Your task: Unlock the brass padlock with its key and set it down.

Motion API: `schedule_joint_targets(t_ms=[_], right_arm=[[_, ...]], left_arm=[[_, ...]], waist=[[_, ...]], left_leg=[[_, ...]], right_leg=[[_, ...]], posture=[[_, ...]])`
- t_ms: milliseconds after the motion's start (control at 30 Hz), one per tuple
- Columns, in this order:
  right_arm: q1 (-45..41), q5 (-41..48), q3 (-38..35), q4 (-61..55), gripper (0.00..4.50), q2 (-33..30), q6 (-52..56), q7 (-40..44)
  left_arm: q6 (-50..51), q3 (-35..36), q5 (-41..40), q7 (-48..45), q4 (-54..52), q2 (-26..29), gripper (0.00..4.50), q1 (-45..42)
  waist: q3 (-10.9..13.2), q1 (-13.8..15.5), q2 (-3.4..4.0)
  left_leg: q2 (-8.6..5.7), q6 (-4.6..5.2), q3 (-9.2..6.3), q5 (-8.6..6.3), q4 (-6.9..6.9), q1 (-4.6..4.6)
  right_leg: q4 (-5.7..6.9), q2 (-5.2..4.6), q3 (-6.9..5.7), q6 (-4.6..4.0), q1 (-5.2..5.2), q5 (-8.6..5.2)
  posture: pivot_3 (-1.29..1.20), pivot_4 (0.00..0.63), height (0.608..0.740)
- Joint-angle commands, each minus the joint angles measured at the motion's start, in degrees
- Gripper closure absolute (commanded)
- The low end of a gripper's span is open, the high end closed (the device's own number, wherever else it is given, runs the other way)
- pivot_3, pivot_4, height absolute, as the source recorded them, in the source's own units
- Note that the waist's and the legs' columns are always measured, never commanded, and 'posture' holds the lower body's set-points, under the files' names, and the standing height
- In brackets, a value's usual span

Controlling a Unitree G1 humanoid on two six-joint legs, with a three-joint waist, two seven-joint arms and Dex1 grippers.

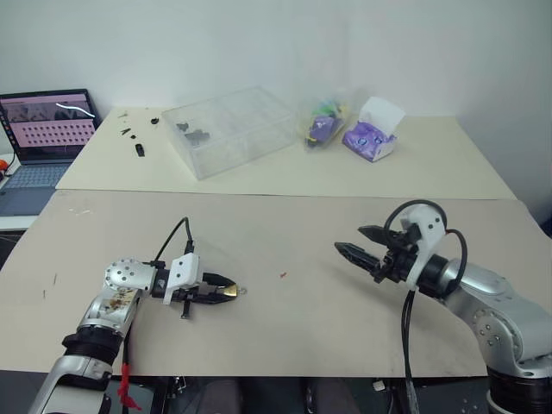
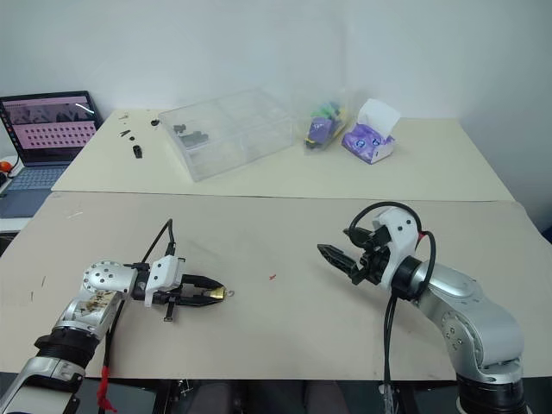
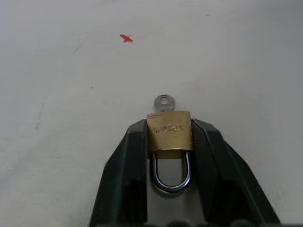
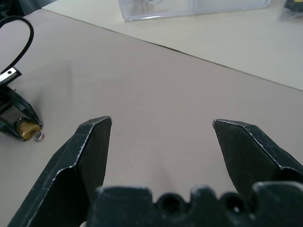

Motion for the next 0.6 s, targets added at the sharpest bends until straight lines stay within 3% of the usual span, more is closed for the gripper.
schedule_joint_targets(t_ms=[33,233,600], right_arm=[[-0.05,-0.67,3.15,-1.58,0.46,-2.39,-3.15,3.74],[-1.31,-1.72,5.2,1.01,0.46,-3.51,-5.82,6.7],[-3.63,-2.98,8.87,3.23,0.46,-4.32,-9.13,11.05]], left_arm=[[0.78,-0.63,1.64,0.73,1.07,1.05,3.69,0.8],[4.25,0.65,-0.1,0.75,-2.9,2.34,3.69,-0.08],[22.39,4.19,-9.28,-1.19,-25.04,11.53,3.69,0.3]], waist=[[0.0,0.01,0.0],[0.01,-0.01,-0.01],[0.08,-0.18,-0.07]], left_leg=[[0.0,0.0,0.0,0.0,0.0,0.0],[0.0,0.0,0.0,0.0,0.0,-0.02],[0.02,0.03,-0.03,-0.02,-0.04,-0.44]], right_leg=[[0.0,0.0,0.0,0.0,0.0,0.0],[-0.02,0.0,0.0,0.0,-0.01,0.0],[-0.1,0.05,-0.01,0.02,-0.34,0.0]], posture=[[0.0,0.15,0.74],[0.0,0.15,0.74],[0.0,0.15,0.74]])
